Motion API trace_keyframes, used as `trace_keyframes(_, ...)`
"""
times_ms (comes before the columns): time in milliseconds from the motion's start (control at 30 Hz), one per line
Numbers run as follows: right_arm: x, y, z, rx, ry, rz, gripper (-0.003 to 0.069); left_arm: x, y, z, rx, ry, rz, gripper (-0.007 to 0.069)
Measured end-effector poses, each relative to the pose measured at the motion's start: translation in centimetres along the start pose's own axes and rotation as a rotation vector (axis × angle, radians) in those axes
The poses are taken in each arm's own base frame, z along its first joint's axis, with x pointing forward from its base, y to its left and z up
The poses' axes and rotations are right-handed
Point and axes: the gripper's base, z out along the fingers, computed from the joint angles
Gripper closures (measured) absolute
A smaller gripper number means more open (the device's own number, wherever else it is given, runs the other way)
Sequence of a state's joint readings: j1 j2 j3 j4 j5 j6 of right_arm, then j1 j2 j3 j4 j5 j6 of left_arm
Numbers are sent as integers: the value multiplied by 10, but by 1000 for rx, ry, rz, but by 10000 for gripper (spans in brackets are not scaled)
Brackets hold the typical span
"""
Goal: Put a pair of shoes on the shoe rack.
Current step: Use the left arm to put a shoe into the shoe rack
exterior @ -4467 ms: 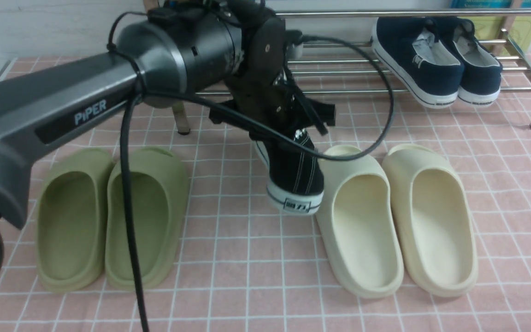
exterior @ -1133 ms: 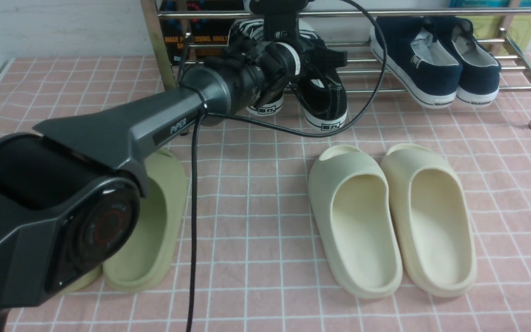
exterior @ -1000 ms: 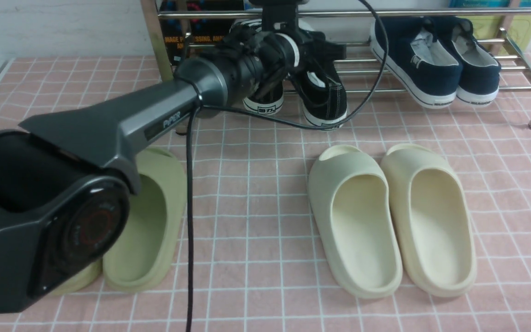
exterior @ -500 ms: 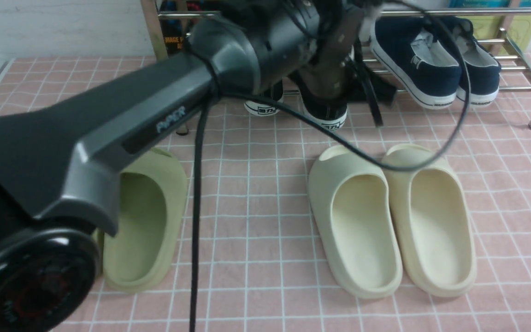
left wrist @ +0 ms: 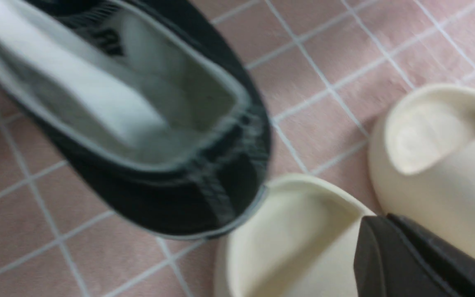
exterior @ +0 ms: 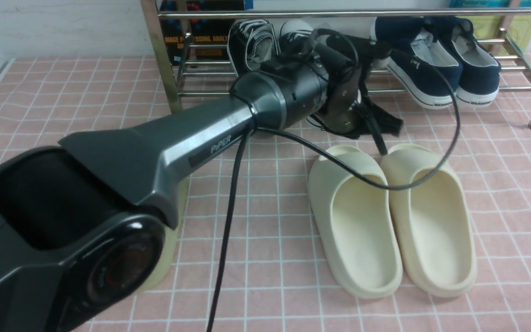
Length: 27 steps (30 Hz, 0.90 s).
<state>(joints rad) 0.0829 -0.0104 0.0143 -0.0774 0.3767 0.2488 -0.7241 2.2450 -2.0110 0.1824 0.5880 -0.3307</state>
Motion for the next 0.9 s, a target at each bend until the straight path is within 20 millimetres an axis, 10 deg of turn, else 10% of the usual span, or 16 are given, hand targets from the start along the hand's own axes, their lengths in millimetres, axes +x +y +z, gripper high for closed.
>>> trace_keyframes(900, 0, 0, 0, 0, 0, 0, 419, -17, 36, -14, -114, 48, -124, 615)
